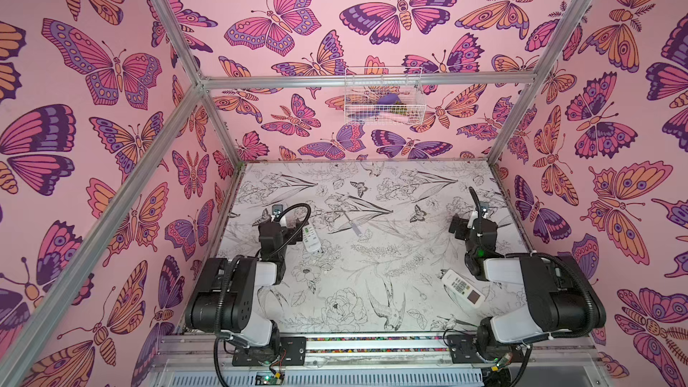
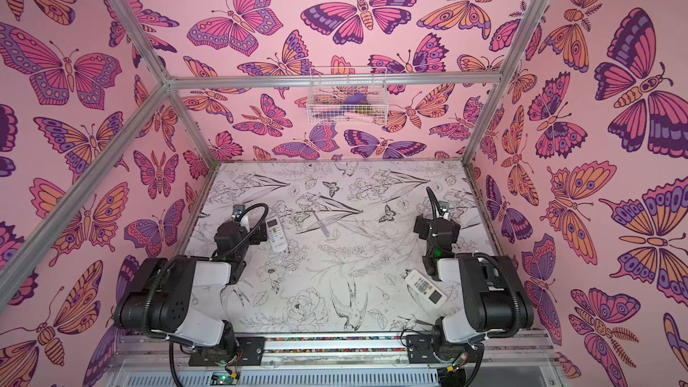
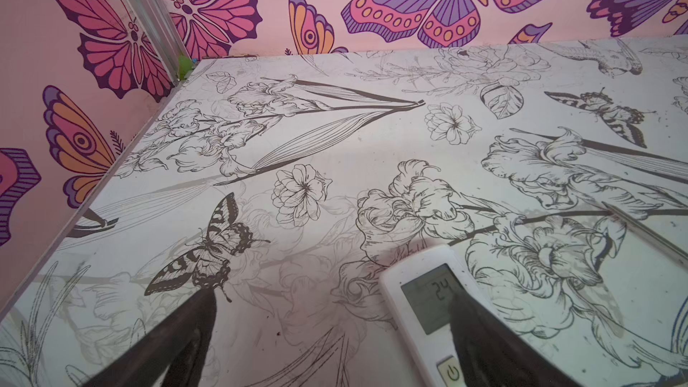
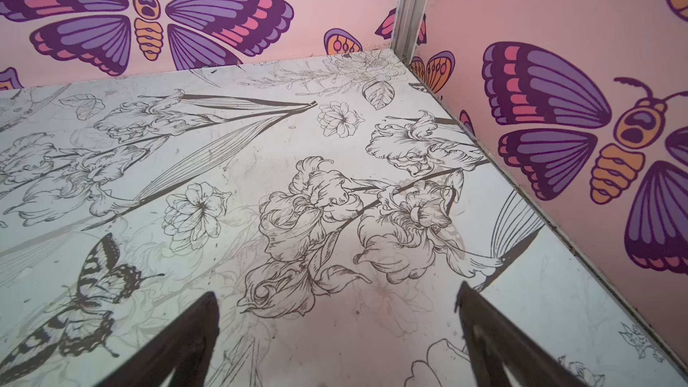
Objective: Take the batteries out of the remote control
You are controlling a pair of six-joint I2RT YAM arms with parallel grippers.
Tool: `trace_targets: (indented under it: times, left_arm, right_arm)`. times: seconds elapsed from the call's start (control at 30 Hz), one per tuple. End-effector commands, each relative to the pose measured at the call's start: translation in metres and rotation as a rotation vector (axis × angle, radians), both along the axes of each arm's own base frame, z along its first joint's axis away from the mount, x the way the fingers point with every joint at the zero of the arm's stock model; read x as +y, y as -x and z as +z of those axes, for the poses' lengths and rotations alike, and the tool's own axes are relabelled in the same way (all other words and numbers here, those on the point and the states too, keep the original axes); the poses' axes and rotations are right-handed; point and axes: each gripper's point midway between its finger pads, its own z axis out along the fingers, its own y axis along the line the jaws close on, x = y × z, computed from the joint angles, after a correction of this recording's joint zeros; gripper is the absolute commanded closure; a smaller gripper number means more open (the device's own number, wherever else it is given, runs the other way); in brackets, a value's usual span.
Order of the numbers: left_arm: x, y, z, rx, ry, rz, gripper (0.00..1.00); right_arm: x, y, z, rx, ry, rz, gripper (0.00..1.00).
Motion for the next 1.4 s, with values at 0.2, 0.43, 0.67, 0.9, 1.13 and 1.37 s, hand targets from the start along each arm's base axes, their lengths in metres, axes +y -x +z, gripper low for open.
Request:
trace_targets:
  times: [0.2, 0.43, 0.67, 0.9, 1.13, 1.37]
  left_arm:
    - [-0.0012, -0.0006, 0.0008, -0.017, 0.001, -0.011, 0.01]
    - [-0.0015, -0.0007, 0.0012, -0.019, 0.001, -0.010, 0.01]
    - [-0.0019, -0.0008, 0.0014, -0.021, -0.002, -0.012, 0.01]
    - [-0.0016, -0.0008, 0.0018, -0.027, -0.006, -0.012, 0.01]
    - [-0.0014, -0.0005, 0.0015, -0.022, -0.002, -0.009, 0.01]
    - [-0.0012, 0.0007, 0.0010, -0.010, -0.004, -0.004, 0.01]
  right_arm:
    - [0.0028, -0.0006, 0.0023, -0.016, -0.018, 0.003, 0.00]
    - [0.0032, -0.0007, 0.0027, -0.017, -0.018, 0.005, 0.00]
    - [0.0032, -0.0007, 0.0025, -0.016, -0.018, 0.005, 0.00]
    - [0.0032, -0.0005, 0.0021, -0.015, -0.018, 0.005, 0.00]
    - [0.0031, -0.0006, 0.0024, -0.016, -0.018, 0.004, 0.00]
    - [0.0032, -0.0007, 0.0024, -0.016, -0.018, 0.005, 0.00]
